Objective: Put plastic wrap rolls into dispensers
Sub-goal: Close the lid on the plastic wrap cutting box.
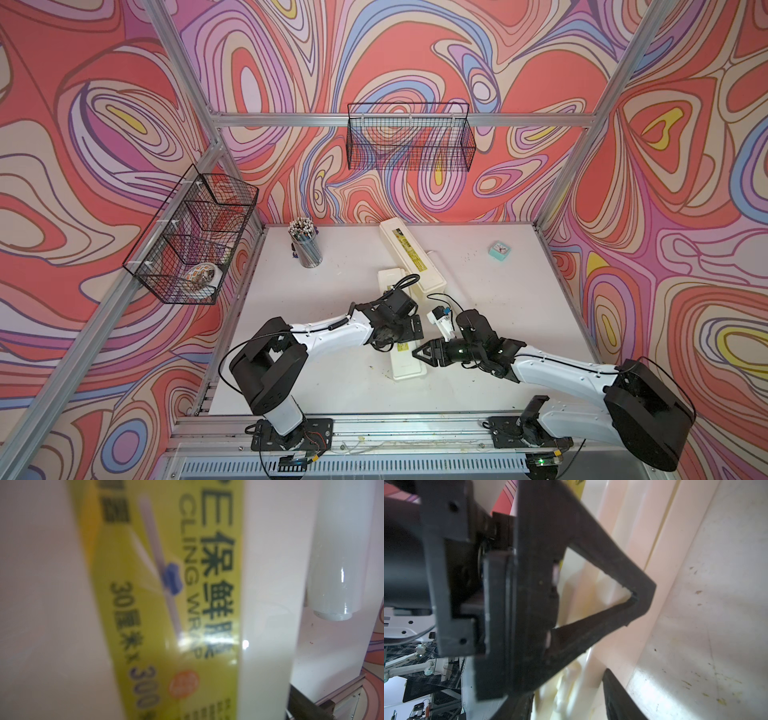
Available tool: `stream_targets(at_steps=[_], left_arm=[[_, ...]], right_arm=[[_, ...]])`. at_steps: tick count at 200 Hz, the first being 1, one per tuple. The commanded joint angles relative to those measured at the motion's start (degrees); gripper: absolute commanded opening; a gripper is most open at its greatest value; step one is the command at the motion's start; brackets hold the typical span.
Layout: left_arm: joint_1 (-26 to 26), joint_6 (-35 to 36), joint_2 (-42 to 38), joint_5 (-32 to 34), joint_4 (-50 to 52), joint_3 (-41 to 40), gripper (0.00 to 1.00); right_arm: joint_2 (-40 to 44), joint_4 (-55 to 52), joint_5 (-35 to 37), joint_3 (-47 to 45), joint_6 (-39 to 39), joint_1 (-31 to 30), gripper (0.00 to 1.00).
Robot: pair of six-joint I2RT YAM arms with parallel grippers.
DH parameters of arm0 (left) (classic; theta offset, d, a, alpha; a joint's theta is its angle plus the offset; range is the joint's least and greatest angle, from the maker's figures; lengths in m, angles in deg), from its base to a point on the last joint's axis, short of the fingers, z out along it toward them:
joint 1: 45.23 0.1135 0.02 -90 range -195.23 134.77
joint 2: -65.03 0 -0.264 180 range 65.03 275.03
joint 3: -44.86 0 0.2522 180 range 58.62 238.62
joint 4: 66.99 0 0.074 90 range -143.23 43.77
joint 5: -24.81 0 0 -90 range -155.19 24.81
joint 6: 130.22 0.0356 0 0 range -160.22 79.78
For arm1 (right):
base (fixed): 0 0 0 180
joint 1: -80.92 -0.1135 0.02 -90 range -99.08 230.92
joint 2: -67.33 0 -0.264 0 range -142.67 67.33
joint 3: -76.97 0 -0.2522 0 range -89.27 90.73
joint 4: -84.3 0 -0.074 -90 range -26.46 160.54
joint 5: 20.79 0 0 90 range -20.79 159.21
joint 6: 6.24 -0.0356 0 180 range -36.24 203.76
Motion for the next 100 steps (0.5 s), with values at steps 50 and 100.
stream_targets(at_steps=[50, 100], left_arm=[[-0.29, -1.42, 2.97, -5.28, -9.93, -0.15, 1.00], [-0.09, -0.71, 3.88, -6.10, -11.10, 0.45, 1.00]], right_arm=[[-4.50, -3.66, 1.09, -4.76, 0.03, -0.55, 0.45], [1.34, -11.08, 4.68, -2.10, 2.76, -0.53, 0.70]])
